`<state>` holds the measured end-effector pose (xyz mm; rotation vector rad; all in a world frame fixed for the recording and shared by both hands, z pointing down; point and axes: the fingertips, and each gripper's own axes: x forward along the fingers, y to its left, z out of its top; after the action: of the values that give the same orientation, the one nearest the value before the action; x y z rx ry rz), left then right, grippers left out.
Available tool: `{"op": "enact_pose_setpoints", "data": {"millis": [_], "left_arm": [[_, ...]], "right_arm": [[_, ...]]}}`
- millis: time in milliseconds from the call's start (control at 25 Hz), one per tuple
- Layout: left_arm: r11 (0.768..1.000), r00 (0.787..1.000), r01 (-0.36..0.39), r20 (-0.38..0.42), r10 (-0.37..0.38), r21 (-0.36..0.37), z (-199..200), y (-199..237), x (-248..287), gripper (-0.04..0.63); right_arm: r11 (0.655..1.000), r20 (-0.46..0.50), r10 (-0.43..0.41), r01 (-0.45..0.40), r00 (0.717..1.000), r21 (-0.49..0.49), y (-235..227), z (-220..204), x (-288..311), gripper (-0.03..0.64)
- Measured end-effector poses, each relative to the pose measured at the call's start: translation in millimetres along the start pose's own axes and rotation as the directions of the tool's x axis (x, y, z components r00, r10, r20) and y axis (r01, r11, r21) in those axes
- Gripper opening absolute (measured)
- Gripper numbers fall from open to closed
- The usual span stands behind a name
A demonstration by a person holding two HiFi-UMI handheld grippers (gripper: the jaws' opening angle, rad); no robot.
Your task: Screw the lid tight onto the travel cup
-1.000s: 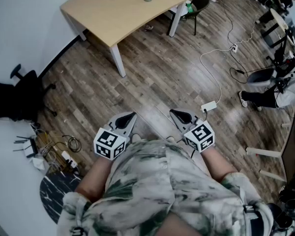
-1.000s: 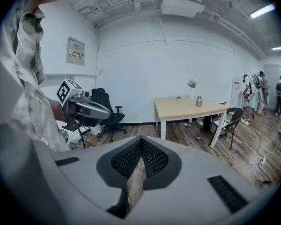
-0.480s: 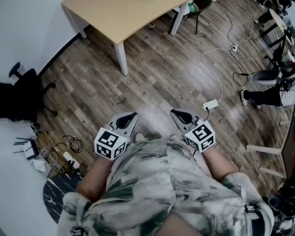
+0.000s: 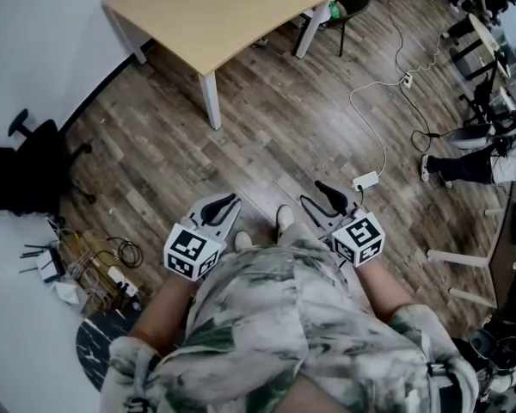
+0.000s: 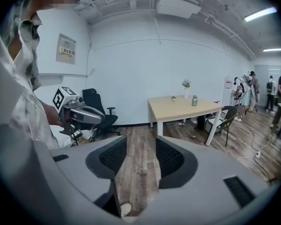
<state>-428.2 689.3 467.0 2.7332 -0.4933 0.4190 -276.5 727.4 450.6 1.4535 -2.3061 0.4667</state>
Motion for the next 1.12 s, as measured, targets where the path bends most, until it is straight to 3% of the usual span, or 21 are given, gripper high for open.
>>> {"op": "enact_pose_setpoints", "data": {"millis": [120,360,640,1120], "left_arm": [[1.000,1.000,-0.001,0.006,0.001,-0.020,4.9,10.0,10.1,0.126],[0.997,0.997,-0.068,0.032,0.069,-0.031,33.9,38.9,44.5,0.233],[0.990,0.990,-0.140,0.010,0.140,-0.005,83.0,62.0,115.4,0.244],[0.988,0.987,-0.156,-0.033,0.156,0.014,147.3,61.6,266.2,0.244]], "right_arm": [[1.000,0.017,-0.023,0.022,1.000,0.022,-21.3,5.2,5.5,0.245],[0.999,0.056,-0.043,0.043,0.997,0.005,-86.5,23.4,19.4,0.350],[1.000,0.066,-0.011,0.011,0.998,0.001,-177.1,45.8,40.0,0.350],[0.997,0.060,0.047,-0.043,0.997,-0.067,-316.5,52.1,45.5,0.325]]}}
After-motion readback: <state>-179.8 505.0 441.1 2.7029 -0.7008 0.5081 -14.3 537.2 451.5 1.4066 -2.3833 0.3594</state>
